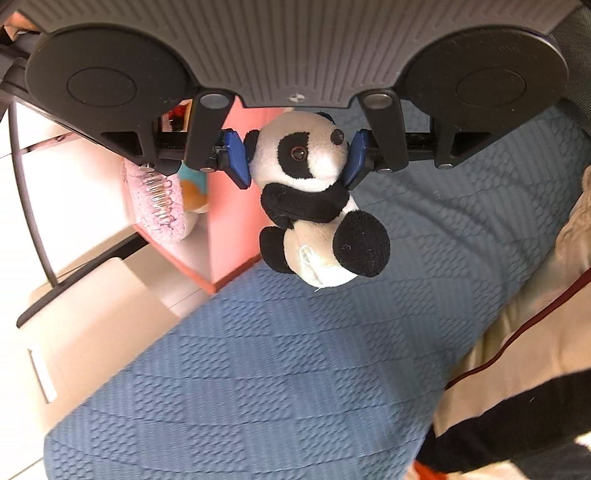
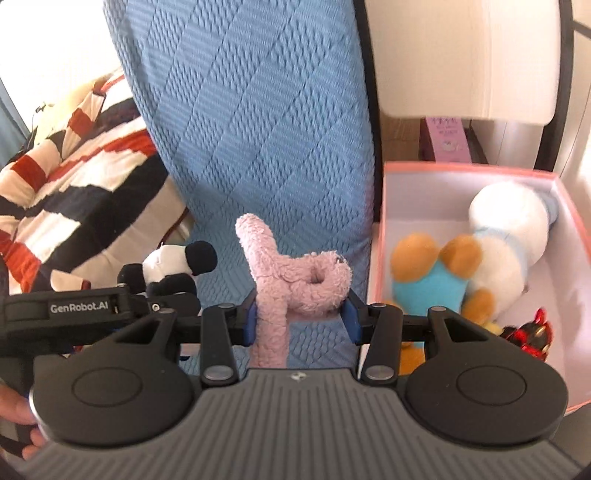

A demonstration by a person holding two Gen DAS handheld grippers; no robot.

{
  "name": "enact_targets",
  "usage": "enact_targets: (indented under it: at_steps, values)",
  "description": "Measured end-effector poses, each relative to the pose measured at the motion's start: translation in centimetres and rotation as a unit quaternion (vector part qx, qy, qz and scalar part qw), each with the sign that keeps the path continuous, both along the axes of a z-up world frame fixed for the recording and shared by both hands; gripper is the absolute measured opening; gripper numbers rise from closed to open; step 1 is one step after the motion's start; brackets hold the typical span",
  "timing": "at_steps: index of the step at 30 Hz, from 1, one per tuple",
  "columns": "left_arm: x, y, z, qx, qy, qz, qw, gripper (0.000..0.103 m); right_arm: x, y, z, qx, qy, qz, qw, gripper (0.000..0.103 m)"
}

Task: Organize objects
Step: 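Lift the pink bunny with the right tool while the left tool lifts the panda, then carry the bunny and panda over the pink box and open both tools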

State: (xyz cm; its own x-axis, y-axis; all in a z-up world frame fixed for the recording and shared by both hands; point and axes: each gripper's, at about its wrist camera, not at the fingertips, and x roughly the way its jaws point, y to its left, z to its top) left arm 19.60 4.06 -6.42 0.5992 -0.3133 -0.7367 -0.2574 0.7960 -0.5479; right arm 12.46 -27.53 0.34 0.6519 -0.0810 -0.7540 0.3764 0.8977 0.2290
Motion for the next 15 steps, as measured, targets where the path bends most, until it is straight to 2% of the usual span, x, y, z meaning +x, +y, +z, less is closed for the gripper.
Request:
enact_targets:
  at_steps: [7, 15]
  values:
    - [1.7, -3.0, 3.1, -0.006, -0.019, -0.020, 0.9996, 0.060, -1.9, -2.7, 2.0, 0.008, -0.013, -0.024, 1.000, 0.048]
    - [4.3, -8.2, 6.1, -0.015, -0.034, -0.058, 0.9976, 0.060, -4.6, -6.0, 4.0, -0.003, -0.023, -0.055, 0.998, 0.048]
